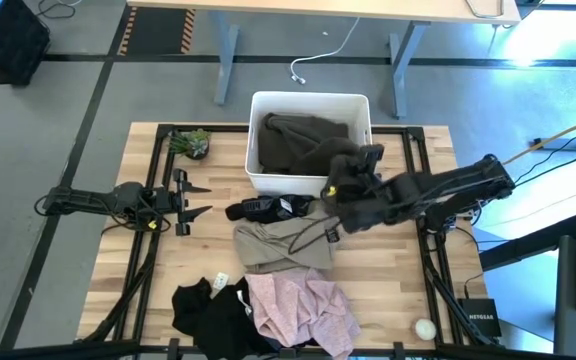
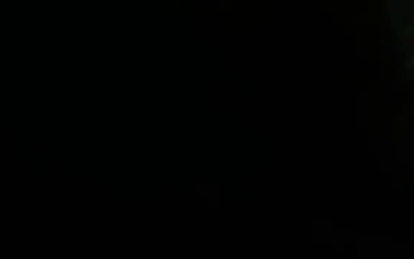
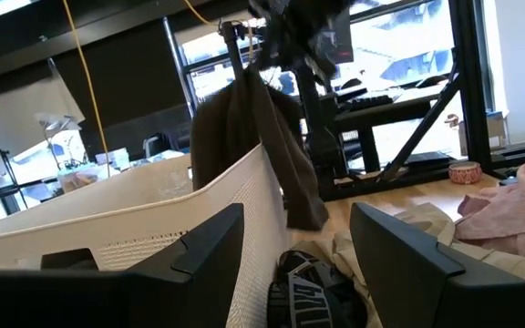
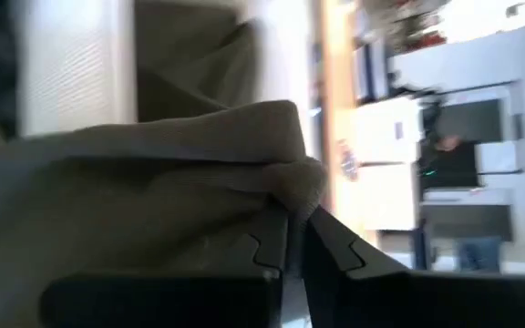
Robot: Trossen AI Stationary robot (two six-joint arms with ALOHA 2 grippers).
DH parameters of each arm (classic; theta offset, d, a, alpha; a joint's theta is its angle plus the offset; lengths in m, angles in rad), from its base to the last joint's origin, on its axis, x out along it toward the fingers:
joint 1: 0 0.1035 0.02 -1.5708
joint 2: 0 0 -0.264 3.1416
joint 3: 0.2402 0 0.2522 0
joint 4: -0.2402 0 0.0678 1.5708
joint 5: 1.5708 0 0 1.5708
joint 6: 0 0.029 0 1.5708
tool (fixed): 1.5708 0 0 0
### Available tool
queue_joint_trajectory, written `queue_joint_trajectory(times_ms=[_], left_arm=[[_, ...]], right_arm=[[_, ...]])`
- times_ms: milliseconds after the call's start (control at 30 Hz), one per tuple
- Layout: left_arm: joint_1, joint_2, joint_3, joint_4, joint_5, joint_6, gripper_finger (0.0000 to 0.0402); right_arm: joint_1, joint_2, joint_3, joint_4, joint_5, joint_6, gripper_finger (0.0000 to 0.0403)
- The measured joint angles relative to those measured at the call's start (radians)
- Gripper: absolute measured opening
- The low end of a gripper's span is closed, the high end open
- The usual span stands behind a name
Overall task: Sort clothes
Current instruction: Put the gray wood jacket into the white laundry bin
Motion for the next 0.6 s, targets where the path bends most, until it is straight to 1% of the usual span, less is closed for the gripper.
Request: queue_joint_trajectory(times_ms=[100,267,367,433,533,600], left_arm=[[0.000,0.000,0.000,0.000,0.000,0.003,0.0198],[0.000,0.000,0.000,0.001,0.000,0.003,0.0198],[0.000,0.000,0.000,0.001,0.000,0.007,0.0198],[0.000,0.000,0.000,0.001,0.000,0.007,0.0198],[0.000,0.000,0.000,0.000,0.000,0.001,0.0198],[0.000,0.000,0.000,0.001,0.000,0.000,0.0198]], right_arm=[[-0.034,-0.001,0.115,0.059,0.048,-0.114,0.0037],[-0.152,-0.001,0.259,0.259,0.032,-0.374,0.0028],[-0.250,-0.002,0.295,0.407,-0.057,-0.491,0.0024],[-0.317,-0.002,0.299,0.497,-0.130,-0.530,0.0027],[-0.416,0.002,0.299,0.587,-0.263,-0.536,0.0044],[-0.472,0.005,0.299,0.608,-0.353,-0.507,0.0059]])
